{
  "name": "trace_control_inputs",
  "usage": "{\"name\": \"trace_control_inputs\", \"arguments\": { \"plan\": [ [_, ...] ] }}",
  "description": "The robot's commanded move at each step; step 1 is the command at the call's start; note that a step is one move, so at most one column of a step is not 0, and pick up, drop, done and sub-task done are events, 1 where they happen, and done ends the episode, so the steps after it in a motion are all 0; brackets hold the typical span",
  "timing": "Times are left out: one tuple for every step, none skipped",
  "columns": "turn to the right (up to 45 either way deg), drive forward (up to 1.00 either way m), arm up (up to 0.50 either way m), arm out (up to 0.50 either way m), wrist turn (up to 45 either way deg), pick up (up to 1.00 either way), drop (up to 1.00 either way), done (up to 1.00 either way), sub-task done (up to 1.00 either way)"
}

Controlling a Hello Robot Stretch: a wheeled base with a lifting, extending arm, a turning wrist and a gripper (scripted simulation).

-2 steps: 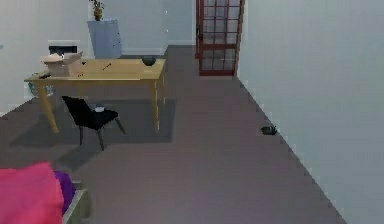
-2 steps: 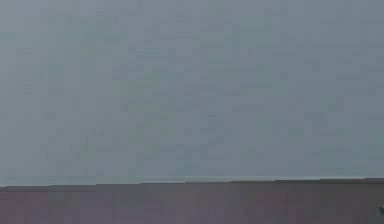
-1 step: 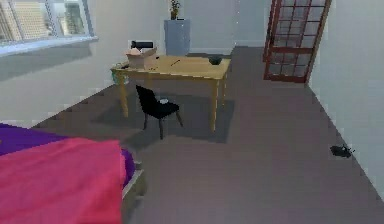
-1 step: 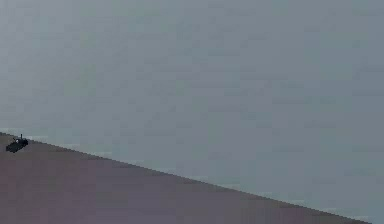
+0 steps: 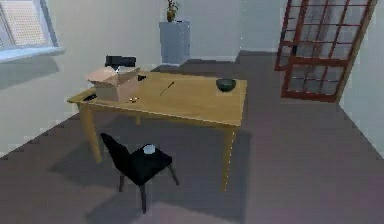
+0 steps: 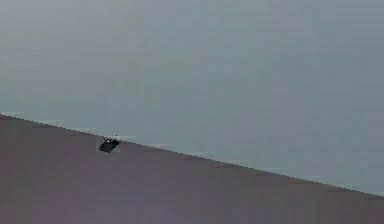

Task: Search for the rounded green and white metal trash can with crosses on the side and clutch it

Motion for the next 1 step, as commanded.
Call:
{"name": "trace_control_inputs", "arguments": {
  "plan": [
    [0.0, 0.35, 0.0, 0.0, 0.0, 0.0, 0.0, 0.0, 0.0]
  ]
}}
